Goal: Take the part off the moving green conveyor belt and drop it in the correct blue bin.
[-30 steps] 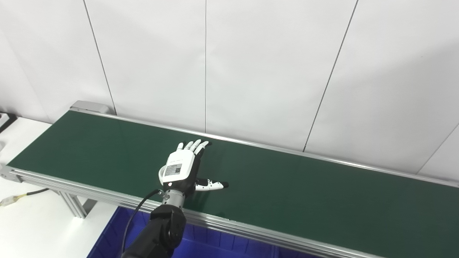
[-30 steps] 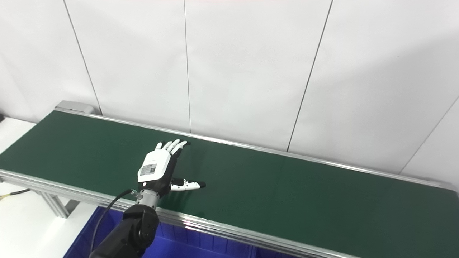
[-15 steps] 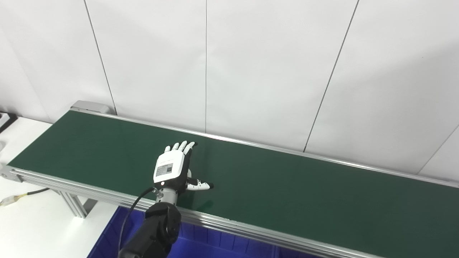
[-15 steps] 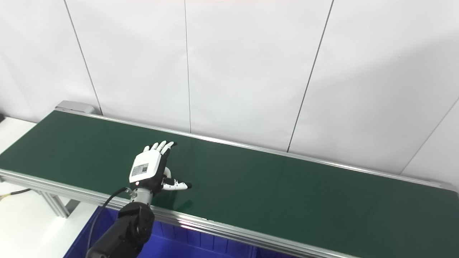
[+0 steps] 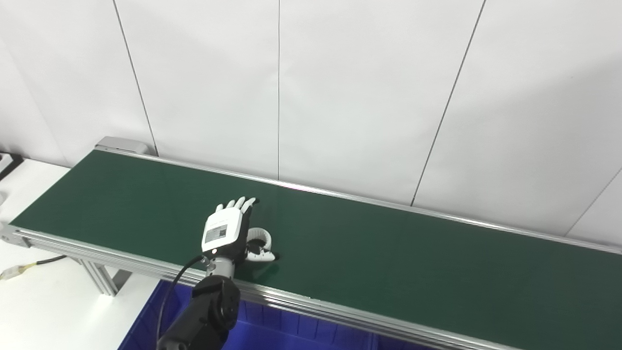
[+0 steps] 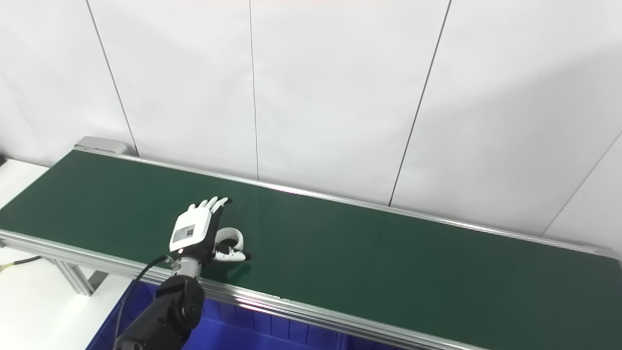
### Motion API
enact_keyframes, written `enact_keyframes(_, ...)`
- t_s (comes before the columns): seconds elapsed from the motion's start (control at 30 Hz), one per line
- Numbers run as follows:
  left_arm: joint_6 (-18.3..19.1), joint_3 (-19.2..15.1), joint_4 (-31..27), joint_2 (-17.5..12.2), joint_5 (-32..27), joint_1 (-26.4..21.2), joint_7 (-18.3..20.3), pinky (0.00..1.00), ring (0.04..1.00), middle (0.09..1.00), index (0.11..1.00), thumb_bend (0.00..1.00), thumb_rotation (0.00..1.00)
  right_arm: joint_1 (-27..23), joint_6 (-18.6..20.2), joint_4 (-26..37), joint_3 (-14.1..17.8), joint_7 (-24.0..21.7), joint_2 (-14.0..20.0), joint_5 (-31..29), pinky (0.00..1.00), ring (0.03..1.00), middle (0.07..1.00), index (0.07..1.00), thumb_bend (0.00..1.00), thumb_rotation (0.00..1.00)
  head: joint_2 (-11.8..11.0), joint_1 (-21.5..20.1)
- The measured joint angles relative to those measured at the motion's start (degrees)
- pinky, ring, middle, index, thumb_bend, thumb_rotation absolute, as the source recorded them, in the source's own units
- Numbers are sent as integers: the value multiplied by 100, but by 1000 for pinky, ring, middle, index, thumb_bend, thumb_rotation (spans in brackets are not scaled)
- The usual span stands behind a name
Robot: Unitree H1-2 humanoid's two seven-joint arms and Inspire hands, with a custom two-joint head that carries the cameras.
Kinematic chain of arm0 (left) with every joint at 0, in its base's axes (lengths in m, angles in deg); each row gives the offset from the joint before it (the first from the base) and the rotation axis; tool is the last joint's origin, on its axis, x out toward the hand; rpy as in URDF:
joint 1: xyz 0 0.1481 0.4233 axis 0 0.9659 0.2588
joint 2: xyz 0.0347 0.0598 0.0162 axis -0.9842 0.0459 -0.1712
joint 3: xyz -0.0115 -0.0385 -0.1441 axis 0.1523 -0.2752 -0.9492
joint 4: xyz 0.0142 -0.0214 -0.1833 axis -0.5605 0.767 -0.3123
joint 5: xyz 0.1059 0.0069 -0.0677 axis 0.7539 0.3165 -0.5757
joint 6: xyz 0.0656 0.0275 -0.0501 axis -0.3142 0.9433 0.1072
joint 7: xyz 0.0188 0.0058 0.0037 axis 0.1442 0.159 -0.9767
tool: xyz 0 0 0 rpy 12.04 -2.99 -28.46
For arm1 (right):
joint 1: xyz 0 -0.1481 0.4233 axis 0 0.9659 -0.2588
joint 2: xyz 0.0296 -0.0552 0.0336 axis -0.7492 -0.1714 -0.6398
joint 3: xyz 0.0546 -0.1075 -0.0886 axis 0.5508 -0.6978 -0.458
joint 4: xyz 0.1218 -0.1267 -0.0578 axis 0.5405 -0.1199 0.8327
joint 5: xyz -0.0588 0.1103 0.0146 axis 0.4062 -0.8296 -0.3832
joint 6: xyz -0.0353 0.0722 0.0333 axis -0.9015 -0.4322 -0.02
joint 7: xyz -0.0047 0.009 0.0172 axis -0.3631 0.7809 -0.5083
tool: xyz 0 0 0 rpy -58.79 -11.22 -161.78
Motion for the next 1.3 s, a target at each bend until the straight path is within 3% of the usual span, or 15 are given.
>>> enact_keyframes(0.23, 98, 83, 46, 39, -108, -74, -8, 906, 902, 934, 862, 794, 96, 23, 0, 2, 1, 0, 1, 1, 559, 622, 650, 805, 780, 82, 35, -17)
enact_keyframes(0.33, 107, 121, 45, 49, -113, -125, 30, 815, 824, 887, 846, 746, 55, 31, 0, 9, 2, 0, 4, -3, 563, 624, 652, 806, 778, 96, 35, -18)
enact_keyframes(0.37, 109, 119, 40, 49, -138, -129, 70, 723, 761, 830, 815, 723, 33, 37, 0, 20, 5, 0, 4, -5, 563, 625, 651, 806, 779, 91, 44, 0)
enact_keyframes(0.43, 111, 93, -10, 49, -297, -125, 228, 582, 628, 630, 720, 614, 12, 56, 0, 50, 11, -1, 6, -7, 565, 626, 651, 807, 778, 90, 44, 9)
enact_keyframes(0.47, 111, 40, -72, 51, -471, -111, 348, 473, 530, 499, 580, 541, 3, 61, 0, 73, 11, -5, 7, -7, 568, 628, 651, 808, 778, 88, 44, 0)
enact_keyframes(0.5, 109, -25, -138, 50, -613, -87, 446, 473, 530, 499, 580, 541, 3, 68, 0, 113, 12, -8, 7, -7, 568, 628, 651, 808, 778, 88, 44, 0)
enact_keyframes(0.57, 103, -153, -288, 33, -808, -67, 524, 382, 453, 448, 531, 521, 0, 71, 0, 141, 19, -9, 10, -8, 570, 629, 652, 806, 780, 87, 53, -18)
enact_keyframes(0.73, -112, -175, -397, 27, -1007, 48, 586, 408, 426, 490, 514, 502, 0, 66, 0, 136, 22, -9, 13, -16, 561, 620, 646, 803, 781, 92, 62, -9)
enact_keyframes(0.93, -171, -126, -563, 3, -1266, 68, 1029, 305, 380, 458, 529, 497, 0, 63, 0, 135, 22, -9, 14, -15, 567, 625, 650, 807, 778, 109, 53, -18)
enact_keyframes(1.1, -104, -59, -720, -39, -1339, 66, 1322, 277, 371, 449, 531, 497, 0, 65, 0, 136, 23, -9, 7, -17, 560, 624, 650, 805, 779, 92, 53, -26)
enact_keyframes(1.3, -123, -104, -1114, -32, -1356, 321, 1298, 381, 428, 491, 503, 502, 0, 72, 0, 138, 21, -3, 8, -11, 559, 618, 647, 805, 777, 90, 105, -88)
